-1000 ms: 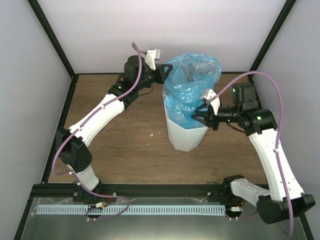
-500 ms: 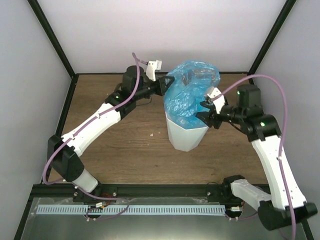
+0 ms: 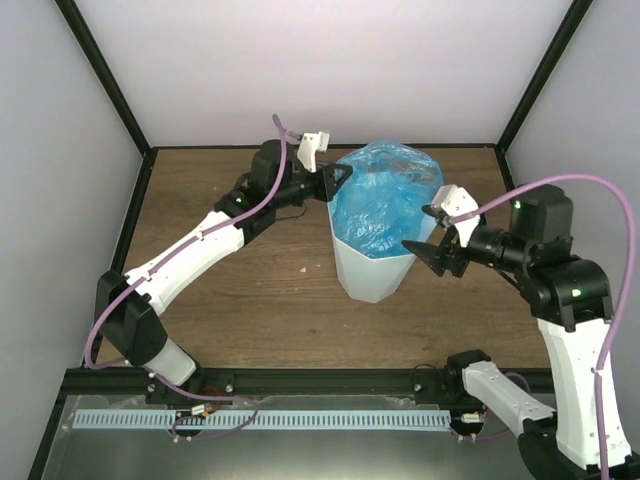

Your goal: Put the trash bags into the trash bin

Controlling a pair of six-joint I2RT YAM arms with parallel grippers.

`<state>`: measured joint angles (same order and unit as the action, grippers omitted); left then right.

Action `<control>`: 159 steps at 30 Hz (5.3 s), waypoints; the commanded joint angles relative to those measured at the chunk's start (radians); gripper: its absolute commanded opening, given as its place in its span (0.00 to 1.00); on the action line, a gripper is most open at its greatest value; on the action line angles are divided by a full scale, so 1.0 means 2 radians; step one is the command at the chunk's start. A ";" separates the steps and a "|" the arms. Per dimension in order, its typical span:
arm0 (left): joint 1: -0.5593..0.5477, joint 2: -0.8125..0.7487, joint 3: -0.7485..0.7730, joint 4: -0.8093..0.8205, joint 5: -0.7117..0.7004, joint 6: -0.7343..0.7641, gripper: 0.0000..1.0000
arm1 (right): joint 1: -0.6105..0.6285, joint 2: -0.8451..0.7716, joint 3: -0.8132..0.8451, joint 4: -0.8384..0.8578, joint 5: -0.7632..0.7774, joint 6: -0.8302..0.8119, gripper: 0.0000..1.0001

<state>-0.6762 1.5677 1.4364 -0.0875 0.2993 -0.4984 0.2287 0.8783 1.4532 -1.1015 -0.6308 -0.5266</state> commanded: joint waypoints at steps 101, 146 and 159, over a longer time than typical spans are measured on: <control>-0.210 -0.120 -0.048 -0.188 -0.005 0.363 0.65 | 0.003 0.007 -0.010 -0.013 0.046 -0.079 0.01; -0.293 -0.118 -0.161 -0.198 -0.292 0.354 0.20 | 0.003 -0.120 -0.255 0.019 0.066 -0.217 0.22; -0.298 -0.209 -0.109 -0.246 -0.157 0.319 0.74 | 0.003 -0.125 -0.080 -0.072 0.041 -0.167 0.62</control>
<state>-1.2667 1.2205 1.1286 -0.5632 -0.1364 0.1703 0.2287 0.6216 1.1999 -1.2018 -0.5388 -0.9470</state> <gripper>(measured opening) 0.726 0.624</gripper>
